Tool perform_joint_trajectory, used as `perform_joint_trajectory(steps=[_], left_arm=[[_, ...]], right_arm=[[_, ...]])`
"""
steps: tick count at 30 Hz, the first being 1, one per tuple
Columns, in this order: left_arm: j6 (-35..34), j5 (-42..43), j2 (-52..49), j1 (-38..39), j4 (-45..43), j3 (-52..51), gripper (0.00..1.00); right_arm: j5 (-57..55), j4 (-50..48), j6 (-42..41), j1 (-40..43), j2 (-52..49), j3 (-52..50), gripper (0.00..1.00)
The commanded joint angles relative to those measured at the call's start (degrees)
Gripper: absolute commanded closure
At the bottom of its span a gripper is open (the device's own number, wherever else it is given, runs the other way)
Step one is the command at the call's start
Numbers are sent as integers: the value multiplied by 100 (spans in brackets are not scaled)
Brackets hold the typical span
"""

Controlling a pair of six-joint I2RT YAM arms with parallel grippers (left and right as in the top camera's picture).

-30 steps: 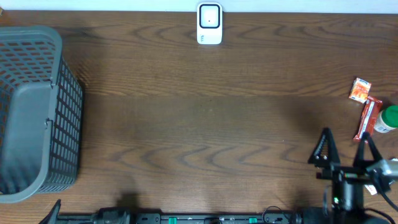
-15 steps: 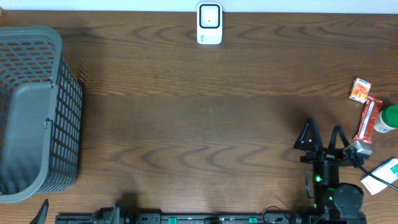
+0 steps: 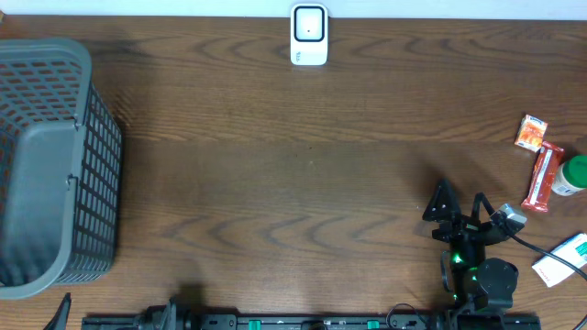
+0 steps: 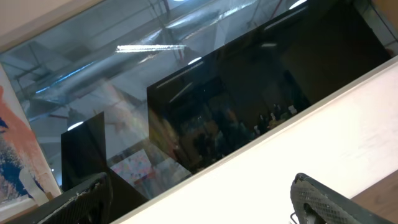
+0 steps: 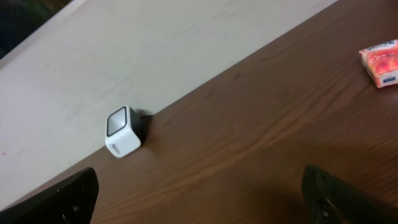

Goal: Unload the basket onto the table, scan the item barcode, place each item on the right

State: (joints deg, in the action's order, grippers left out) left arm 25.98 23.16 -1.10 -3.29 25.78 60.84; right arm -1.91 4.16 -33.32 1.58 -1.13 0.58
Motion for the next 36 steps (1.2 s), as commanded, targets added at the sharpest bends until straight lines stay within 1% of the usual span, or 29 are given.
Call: perform_joint_trajectory(steps=[1, 6, 9, 11, 14, 18, 22, 26, 31, 36], left_arm=[[81, -70, -17, 22, -17, -13, 9], [81, -72, -203, 22, -428, -13, 9], [76, -70, -308, 22, -411, -13, 9], [68, -59, -358, 22, -190, -15, 9], [-118, 127, -367, 22, 328, -15, 9], [-118, 953, -367, 22, 955, -15, 9], [-2, 555, -372, 20, 1445, -42, 9], [-7, 533, -374, 22, 1558, -343, 9], [-4, 466, -374, 22, 1084, -1390, 9], [-11, 466, -358, 111, -203, -2601, 9]], right_arm=[[7, -9, -46, 26, -39, -26, 1], [7, -9, -46, 26, -39, -26, 1], [9, -9, -46, 26, -39, -26, 1], [9, -9, -46, 26, -39, -26, 1], [9, -9, -46, 26, -39, -26, 1], [7, -9, -46, 26, -39, -26, 1], [7, -9, -46, 26, -39, -26, 1], [7, -9, -46, 24, -39, -26, 1], [9, -9, -46, 26, -39, -26, 1], [7, -9, -46, 26, -39, -26, 1]])
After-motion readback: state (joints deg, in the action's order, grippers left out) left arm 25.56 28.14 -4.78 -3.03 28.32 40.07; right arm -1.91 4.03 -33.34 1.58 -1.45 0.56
